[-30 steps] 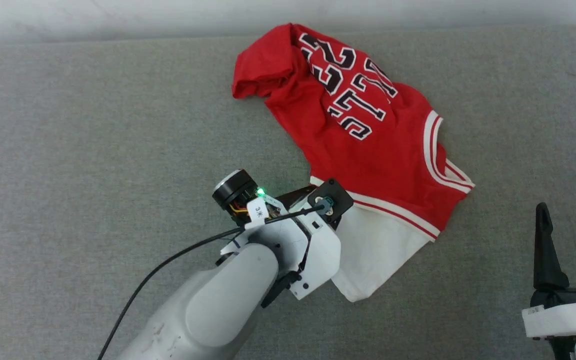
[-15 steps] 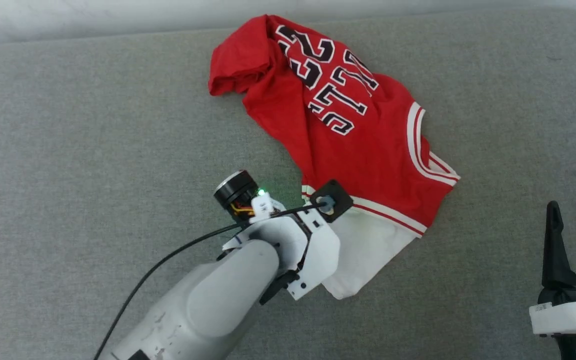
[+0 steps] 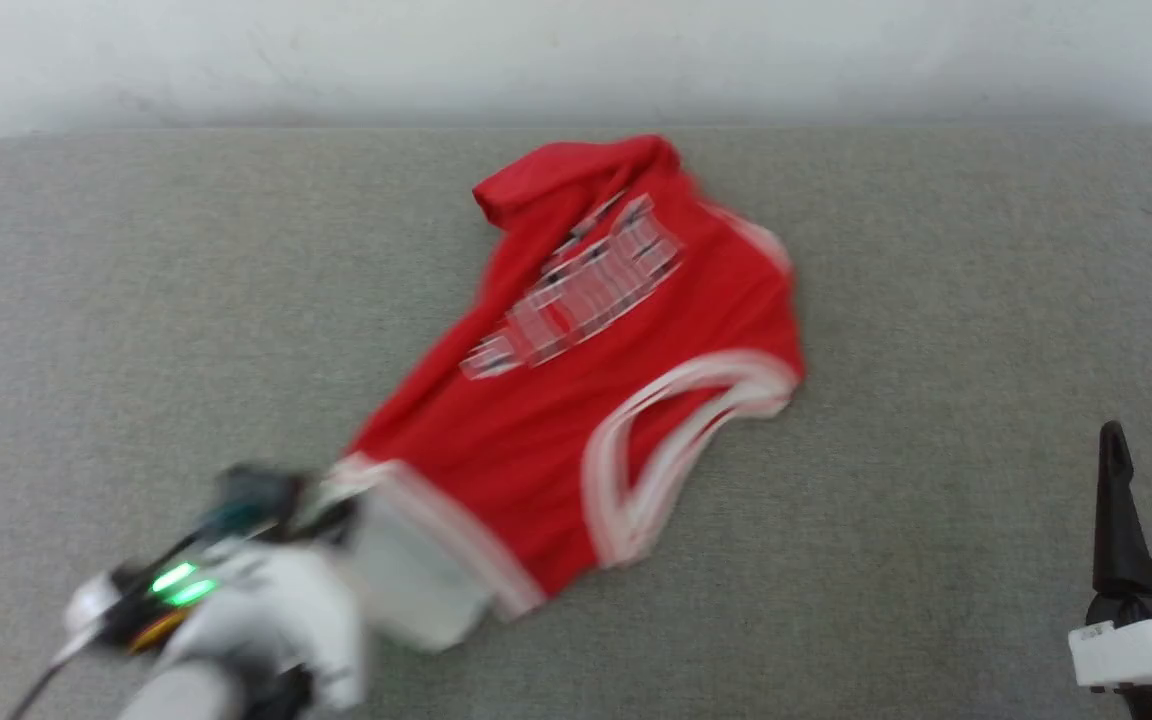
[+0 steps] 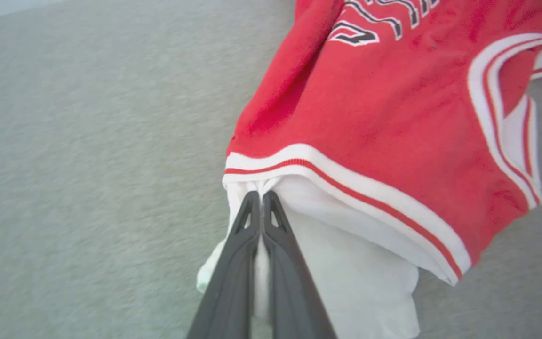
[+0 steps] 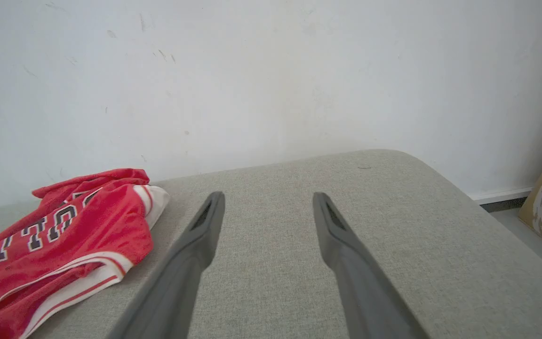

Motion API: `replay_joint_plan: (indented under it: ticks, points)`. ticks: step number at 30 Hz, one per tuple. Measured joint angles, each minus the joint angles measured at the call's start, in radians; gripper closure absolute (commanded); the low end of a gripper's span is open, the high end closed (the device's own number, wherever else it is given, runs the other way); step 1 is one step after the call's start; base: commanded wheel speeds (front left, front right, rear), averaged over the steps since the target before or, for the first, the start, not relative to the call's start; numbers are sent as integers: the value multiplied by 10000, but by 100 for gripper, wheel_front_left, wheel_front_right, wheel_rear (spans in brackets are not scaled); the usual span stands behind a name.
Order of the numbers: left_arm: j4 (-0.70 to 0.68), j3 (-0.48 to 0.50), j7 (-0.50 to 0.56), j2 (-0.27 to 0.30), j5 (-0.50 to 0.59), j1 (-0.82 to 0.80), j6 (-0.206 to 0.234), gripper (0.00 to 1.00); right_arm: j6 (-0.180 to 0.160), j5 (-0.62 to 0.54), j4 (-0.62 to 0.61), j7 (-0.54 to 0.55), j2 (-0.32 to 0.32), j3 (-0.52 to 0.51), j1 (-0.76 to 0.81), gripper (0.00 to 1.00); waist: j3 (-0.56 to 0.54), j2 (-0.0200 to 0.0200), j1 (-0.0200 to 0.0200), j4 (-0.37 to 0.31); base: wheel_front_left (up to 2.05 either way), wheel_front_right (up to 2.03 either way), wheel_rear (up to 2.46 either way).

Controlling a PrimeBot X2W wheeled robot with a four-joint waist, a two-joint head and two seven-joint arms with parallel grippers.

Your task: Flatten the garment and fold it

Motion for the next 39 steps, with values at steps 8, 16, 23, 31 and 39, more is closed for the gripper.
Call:
replay_joint_plan:
  ticks: [8, 16, 23, 31, 39]
  points:
    - [-999, 1551, -385, 1137, -523, 2647, 1158, 100, 0, -19, -196, 261, 0, -150, 29, 0, 30, 0, 0, 333, 0, 0, 0]
    - [-794, 1549, -2727, -48, -228, 1959, 1256, 0, 0, -63, -245, 487, 4, -59, 26, 0, -63, 0, 1, 377, 0, 0, 0]
    - [-1824, 2245, -6021, -1335, 397, 1337, 1802, 0, 0, -90, -313, 491, 2, -15, 29, 0, -109, 0, 1, 220, 0, 0, 0]
    - [-2982, 3154, -6155, -2769, 2412, 1914, 1760, 0, 0, -63, -334, 430, -2, 86, 85, 0, -129, 0, 2, 116, 0, 0, 0]
    - [-2957, 3561, -6155, -3396, 3028, 2389, 1225, 0, -2, -834, -872, 1267, -4, 830, -1034, 0, -62, 0, 2, 521, 0, 0, 0]
